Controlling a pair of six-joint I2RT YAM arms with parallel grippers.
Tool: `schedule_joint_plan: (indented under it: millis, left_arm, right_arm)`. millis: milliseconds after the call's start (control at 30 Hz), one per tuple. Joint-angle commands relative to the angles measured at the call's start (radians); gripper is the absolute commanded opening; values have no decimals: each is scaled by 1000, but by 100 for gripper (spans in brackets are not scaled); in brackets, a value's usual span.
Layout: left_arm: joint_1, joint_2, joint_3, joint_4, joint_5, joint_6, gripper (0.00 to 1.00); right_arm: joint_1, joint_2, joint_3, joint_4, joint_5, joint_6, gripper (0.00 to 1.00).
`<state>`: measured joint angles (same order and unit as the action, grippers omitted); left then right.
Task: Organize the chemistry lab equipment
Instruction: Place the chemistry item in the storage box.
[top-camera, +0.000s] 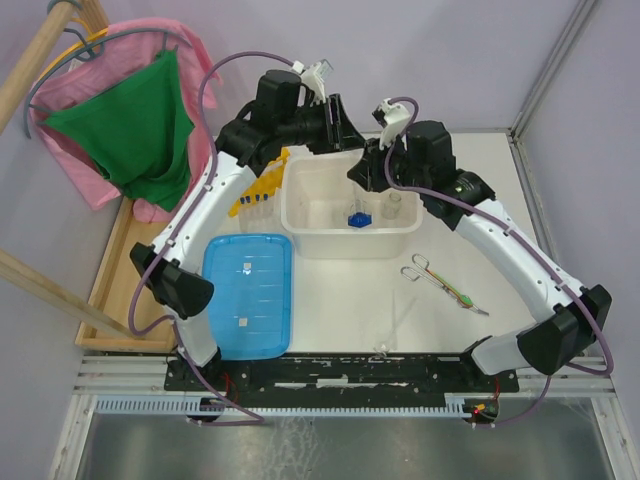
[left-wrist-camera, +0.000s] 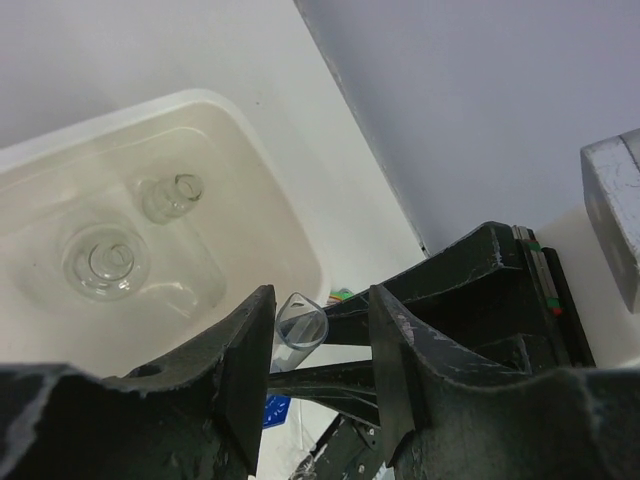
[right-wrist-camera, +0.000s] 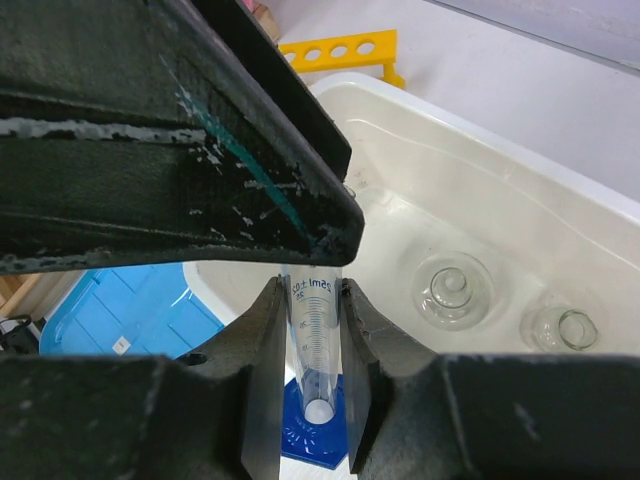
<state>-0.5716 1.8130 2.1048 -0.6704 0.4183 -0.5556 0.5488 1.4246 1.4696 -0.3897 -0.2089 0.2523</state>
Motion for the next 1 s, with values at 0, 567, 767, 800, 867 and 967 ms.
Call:
schedule_joint_plan:
  millis: [0,567,767,800,867,967]
  left_arm:
    - [-7,8,61,-123,-12,43,49]
    - [-20,52,121,-237,-95,94,40]
    - [-22,58,118,-247,-114,102,34]
    - [-22,58,118,-247,-114,102,33]
    - [-22,59,120,-247,-122,103,30]
    - [-23,55,128,-248,-139,106,24]
  right_arm:
    - [11,4,12,31,0,-25,17]
    - [42,22,18,-6,23,-60,17]
    - [46,23,24,-8,32,-63,18]
    - [45,22,24,-8,32,-63,17]
    - [46,25,27,-8,31,-64,18]
    - [46,33,35,-12,30,-62,20]
